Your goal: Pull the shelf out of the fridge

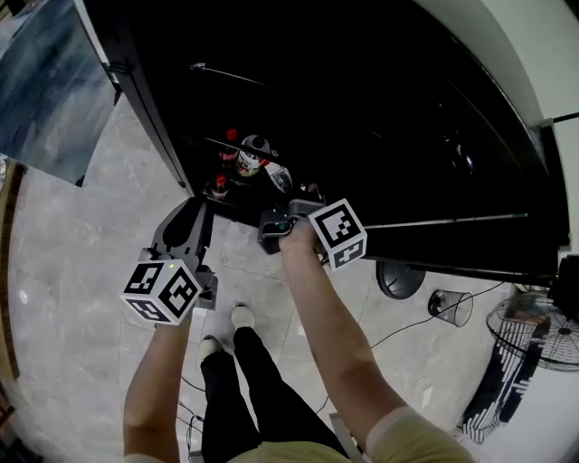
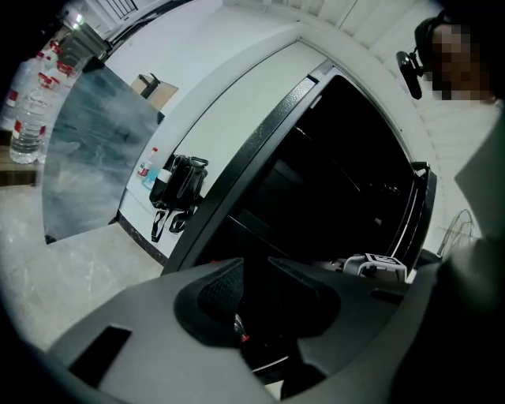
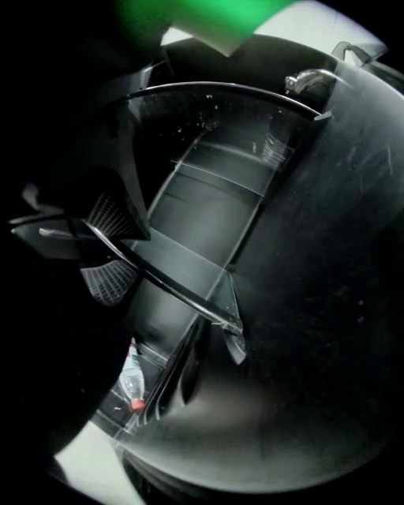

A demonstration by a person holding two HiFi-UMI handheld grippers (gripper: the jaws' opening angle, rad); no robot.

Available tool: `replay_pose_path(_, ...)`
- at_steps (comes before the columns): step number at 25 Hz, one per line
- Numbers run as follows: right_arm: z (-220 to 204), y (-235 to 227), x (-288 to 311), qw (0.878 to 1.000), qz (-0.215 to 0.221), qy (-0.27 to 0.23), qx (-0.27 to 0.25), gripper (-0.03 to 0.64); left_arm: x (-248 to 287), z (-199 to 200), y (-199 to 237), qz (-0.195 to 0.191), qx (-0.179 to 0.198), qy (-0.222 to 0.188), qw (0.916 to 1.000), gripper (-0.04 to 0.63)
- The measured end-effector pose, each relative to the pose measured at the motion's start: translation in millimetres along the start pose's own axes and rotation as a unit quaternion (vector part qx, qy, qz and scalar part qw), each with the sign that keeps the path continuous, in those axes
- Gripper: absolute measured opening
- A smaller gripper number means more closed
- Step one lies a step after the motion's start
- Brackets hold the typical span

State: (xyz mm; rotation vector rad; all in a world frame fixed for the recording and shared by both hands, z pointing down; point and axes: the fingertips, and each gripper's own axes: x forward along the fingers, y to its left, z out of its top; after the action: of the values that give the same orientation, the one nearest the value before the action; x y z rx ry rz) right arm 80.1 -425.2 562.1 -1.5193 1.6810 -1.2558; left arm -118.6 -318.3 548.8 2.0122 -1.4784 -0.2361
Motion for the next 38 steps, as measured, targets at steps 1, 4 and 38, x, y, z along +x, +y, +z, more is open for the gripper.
replay_pose_path(1, -0.6, 0.1, -1.1, 1.000, -0.001, -0.001, 0.004, 0.089, -0.3, -0.2, 0.2, -0.001, -0.005, 0.000, 1.0000, 0.082)
replay_pose_path(4, -3.0, 0.2, -6.8, 1.000, 0.000, -0.003, 0.008, 0.086, -0.7, -0.1, -0.1, -0.008, -0.021, 0.000, 0.9997, 0.106)
replay_pose_path(38, -30.0, -0.3, -65.6, 0.999, 0.027, 0.030, 0.028, 0.074, 47.4, -5.9, -14.1, -0.070, -0.194, -0.013, 0.9784, 0.149)
